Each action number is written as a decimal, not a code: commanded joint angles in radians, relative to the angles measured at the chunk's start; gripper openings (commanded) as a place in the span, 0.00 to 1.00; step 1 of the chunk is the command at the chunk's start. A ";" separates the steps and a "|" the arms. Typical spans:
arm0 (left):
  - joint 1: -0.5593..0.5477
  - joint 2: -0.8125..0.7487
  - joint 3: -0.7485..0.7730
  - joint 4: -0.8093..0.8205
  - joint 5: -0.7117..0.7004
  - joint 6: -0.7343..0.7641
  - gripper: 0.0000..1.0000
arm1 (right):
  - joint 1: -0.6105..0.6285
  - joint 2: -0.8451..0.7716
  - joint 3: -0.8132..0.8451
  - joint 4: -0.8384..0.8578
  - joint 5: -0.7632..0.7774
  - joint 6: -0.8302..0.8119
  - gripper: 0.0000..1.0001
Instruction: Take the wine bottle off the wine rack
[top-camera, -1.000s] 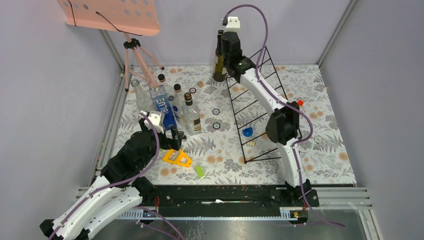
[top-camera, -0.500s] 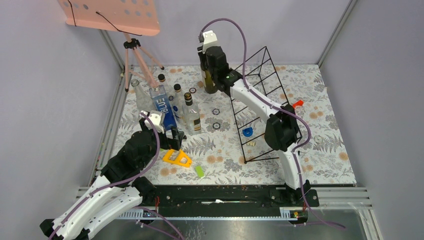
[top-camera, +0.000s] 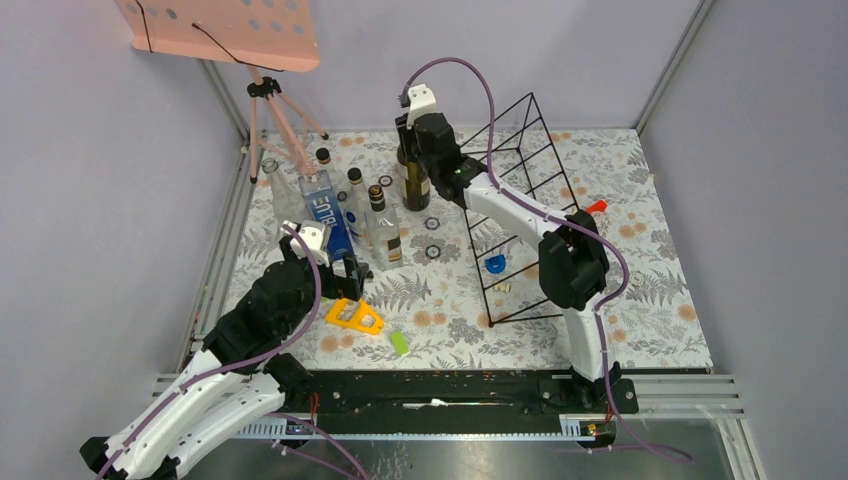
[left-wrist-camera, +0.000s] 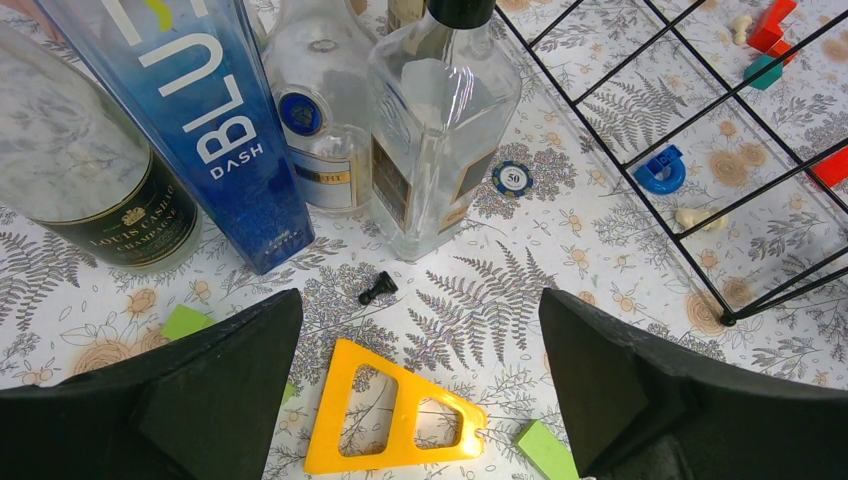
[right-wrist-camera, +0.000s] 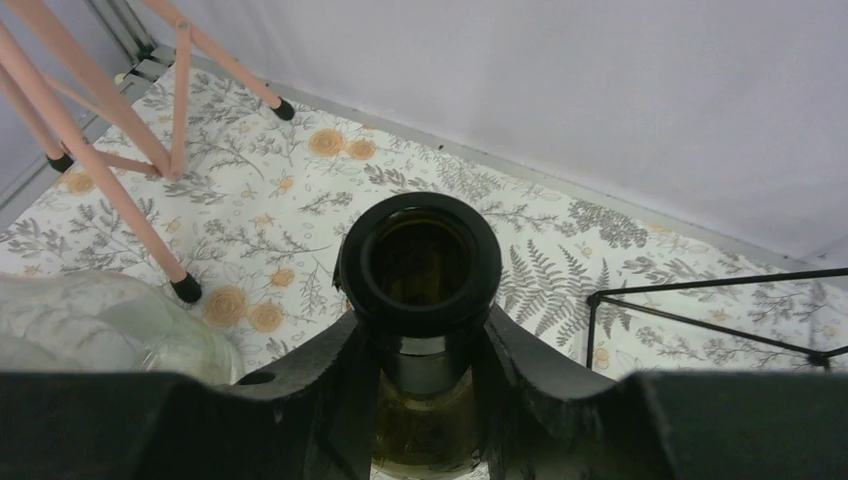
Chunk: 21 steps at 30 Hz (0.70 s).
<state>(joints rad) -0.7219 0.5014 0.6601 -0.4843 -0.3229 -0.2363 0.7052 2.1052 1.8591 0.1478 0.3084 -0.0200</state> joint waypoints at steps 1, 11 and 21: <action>-0.004 0.003 -0.003 0.032 -0.011 0.006 0.99 | 0.013 -0.132 -0.019 0.197 -0.040 0.057 0.00; -0.003 0.011 -0.002 0.032 -0.006 0.007 0.99 | 0.050 -0.134 -0.073 0.228 -0.065 0.031 0.00; -0.003 0.006 -0.003 0.032 -0.008 0.006 0.99 | 0.086 -0.119 -0.087 0.248 -0.072 0.025 0.00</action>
<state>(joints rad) -0.7219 0.5087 0.6601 -0.4847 -0.3225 -0.2363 0.7719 2.0747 1.7557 0.2264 0.2436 0.0113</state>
